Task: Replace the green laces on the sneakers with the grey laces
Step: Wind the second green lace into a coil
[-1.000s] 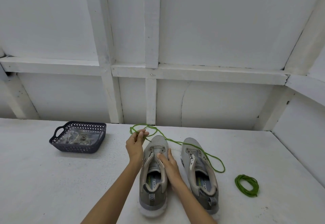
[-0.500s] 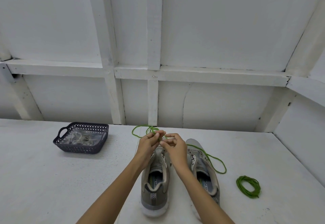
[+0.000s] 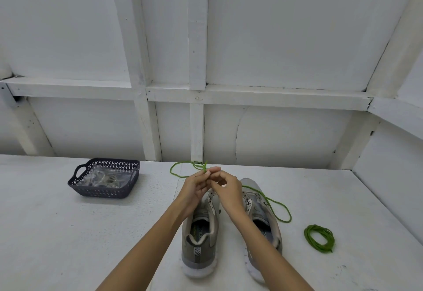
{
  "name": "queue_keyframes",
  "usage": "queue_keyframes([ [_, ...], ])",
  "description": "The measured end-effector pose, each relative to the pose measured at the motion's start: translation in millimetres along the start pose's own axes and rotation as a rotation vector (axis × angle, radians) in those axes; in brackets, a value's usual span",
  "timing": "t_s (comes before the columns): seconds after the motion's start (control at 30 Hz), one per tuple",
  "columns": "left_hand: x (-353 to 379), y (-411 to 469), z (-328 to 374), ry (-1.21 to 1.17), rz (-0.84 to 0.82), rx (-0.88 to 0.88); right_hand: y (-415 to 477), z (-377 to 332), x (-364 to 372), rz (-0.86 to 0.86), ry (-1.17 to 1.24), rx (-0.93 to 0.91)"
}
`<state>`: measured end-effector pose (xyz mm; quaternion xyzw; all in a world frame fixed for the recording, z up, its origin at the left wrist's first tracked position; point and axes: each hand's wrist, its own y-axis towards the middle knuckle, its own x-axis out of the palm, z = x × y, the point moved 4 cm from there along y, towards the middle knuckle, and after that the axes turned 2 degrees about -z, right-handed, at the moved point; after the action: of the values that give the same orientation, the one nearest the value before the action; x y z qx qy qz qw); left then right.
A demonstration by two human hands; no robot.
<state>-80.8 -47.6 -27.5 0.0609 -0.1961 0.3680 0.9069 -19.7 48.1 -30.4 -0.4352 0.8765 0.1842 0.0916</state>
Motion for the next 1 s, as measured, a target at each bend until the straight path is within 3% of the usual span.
queue_keyframes([
  [0.1, 1.9, -3.6, 6.0, -0.055, -0.031, -0.031, -2.8, -10.7, -3.9, -0.023, 0.045, -0.079],
  [0.23, 13.2, -8.5, 11.0, -0.094, -0.117, -0.106, -13.2, -25.9, -0.4, -0.203, 0.091, -0.102],
  [0.4, 26.8, -8.9, 15.4, -0.22, -0.194, -0.169, -28.3, -28.7, 1.9, -0.597, 0.244, 0.003],
  [0.5, 27.9, -8.5, 27.1, -0.392, -0.243, -0.172, -35.2, -22.6, -7.7, -0.879, 0.091, 0.053],
  [0.57, 29.8, -10.8, 34.1, -0.489, -0.272, -0.172, -39.2, -24.7, -22.4, -0.973, 0.001, 0.092],
  [0.67, 37.8, -23.5, 37.3, -0.494, -0.377, -0.22, -9.2, 6.2, -6.1, -0.773, -0.375, 0.243],
  [0.7, 39.9, -28.4, 35.9, -0.453, -0.421, -0.25, -10.5, 19.7, -8.7, -0.779, -0.525, 0.166],
  [0.73, 41.4, -32.5, 33.0, -0.397, -0.465, -0.289, 2.8, 27.2, -11.0, -0.571, -0.642, 0.161],
  [0.8, 42.5, -39.8, 25.0, -0.262, -0.546, -0.371, 25.6, 2.1, -18.0, -0.441, -0.426, 0.163],
  [0.87, 40.9, -43.5, 14.5, -0.151, -0.595, -0.449, 30.6, -35.8, -36.9, -0.415, -0.178, 0.083],
  [1.0, 38.2, -41.0, 2.9, -0.087, -0.587, -0.524, 27.4, -74.9, -51.2, -0.257, -0.172, -0.084],
])
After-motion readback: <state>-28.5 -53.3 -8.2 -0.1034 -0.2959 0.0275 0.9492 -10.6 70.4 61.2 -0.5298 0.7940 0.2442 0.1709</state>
